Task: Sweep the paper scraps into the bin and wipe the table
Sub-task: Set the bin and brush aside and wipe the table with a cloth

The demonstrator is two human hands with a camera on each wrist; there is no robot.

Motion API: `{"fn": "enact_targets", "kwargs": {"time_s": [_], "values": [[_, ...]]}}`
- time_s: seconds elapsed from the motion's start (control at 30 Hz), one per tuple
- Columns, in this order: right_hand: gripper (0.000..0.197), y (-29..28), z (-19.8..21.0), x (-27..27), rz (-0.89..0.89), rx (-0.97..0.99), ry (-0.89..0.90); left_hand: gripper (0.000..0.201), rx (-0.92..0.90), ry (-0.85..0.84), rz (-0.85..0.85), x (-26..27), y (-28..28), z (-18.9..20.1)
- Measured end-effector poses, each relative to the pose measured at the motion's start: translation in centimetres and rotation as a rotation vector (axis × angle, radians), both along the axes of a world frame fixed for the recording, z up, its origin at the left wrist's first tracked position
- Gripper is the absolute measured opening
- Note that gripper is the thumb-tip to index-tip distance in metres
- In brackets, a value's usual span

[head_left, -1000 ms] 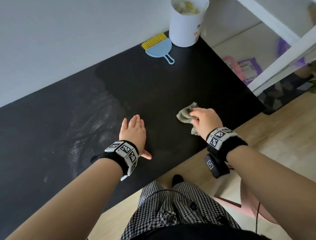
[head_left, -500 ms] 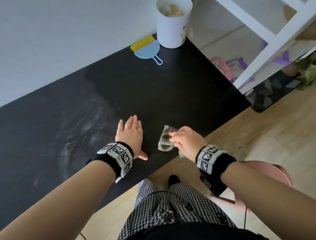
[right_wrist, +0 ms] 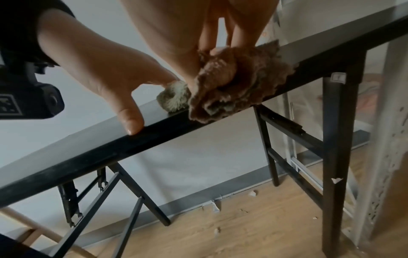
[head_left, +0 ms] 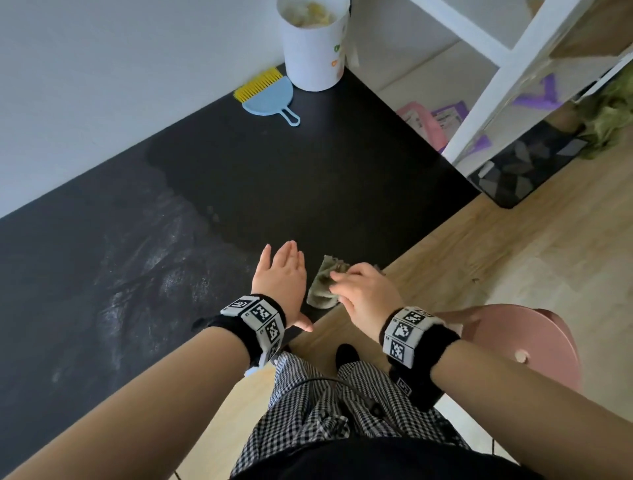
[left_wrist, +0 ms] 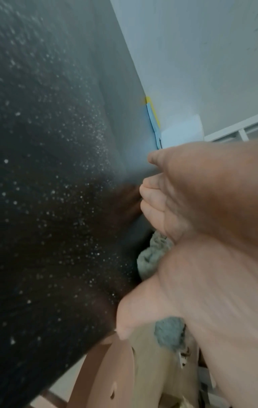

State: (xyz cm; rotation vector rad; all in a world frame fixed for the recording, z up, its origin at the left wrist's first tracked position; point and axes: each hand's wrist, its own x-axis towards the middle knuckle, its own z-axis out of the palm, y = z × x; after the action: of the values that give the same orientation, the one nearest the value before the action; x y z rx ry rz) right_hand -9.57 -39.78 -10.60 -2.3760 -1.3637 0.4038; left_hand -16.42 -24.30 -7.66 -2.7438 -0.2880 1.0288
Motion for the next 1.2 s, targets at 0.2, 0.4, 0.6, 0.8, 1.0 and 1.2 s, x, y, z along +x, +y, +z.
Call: {"fn": "enact_targets", "kwargs": {"time_s": [0.2,0.4,0.6,0.8,1.0,1.2], "values": [[0.026,-2.3,-0.1,5.0,-0.117,-0.054,0.039,0.135,0.024,0.020,0.005,0.2,-0.2,0.2],[0.028,-3.7,-1.4,11.3,-0.523,-0.135,0.038,0.135,0.031,0.032,0.019,0.4,-0.4,0.2],[0.027,-0.6,0.5,3.8,-0.275,-0.194,0.003,0.137,0.009,0.020,0.041,0.2,-0.1,0.0],[0.029,1.2,1.1,-1.1,0.030,-0.169,0.174,0.130,-0.029,-0.025,0.017,-2.4,1.8,-0.1],[0.027,2.8,1.1,3.7,-0.447,-0.179,0.056,0.130,-0.012,-0.034,0.207,-7.6,5.7,0.6],[0.025,7.4,1.8,-5.7,-0.205,-0.275,-0.012,0.128,-0.008,-0.005,0.215,-10.6,7.9,0.3]]}}
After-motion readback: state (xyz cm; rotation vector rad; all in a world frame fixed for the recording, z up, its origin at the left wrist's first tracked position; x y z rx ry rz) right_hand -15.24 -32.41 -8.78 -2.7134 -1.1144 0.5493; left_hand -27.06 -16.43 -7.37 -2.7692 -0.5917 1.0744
